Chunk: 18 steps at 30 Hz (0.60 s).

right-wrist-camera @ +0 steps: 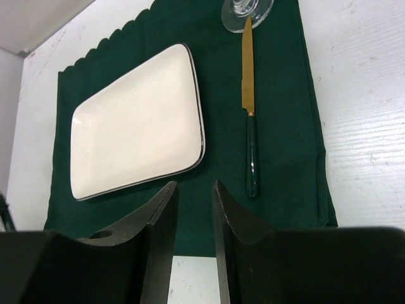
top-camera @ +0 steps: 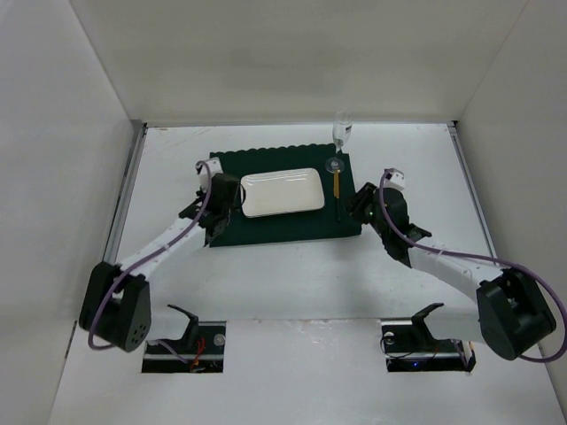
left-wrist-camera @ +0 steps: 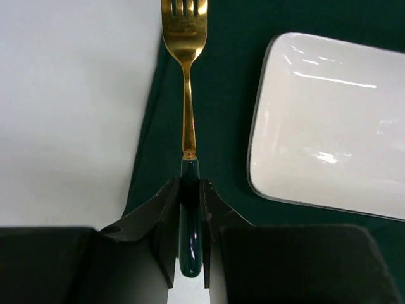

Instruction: Set the dinner table for one person

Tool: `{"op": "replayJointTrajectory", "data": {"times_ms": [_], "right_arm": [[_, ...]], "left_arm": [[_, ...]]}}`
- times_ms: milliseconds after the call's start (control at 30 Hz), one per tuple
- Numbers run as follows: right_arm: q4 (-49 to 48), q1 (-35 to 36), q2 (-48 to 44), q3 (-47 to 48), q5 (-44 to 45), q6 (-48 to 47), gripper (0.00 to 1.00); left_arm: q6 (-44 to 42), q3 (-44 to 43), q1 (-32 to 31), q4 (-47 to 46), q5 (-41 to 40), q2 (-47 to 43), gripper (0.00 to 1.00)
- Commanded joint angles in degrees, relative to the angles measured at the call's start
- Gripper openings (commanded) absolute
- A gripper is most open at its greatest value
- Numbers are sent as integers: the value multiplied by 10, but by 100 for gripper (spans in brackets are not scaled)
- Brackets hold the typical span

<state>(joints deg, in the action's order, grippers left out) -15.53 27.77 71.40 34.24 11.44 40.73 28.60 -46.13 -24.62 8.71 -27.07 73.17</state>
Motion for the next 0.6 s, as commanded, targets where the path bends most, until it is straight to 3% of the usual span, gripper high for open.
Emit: {"op": "replayJointTrajectory", "data": {"times_ms": [0,233,567], "right_arm": [[-38,0,2,5,6,-7,34],[-38,0,7,5,5,-7,34],[-35,0,3,7,7,-9,34]], "left_arm": [[-99,-38,-8,-19,-8,61,5],[-146,-91,-7,-32,-11,163,5],[-152,-107,1,-48,-6,228,6]]}}
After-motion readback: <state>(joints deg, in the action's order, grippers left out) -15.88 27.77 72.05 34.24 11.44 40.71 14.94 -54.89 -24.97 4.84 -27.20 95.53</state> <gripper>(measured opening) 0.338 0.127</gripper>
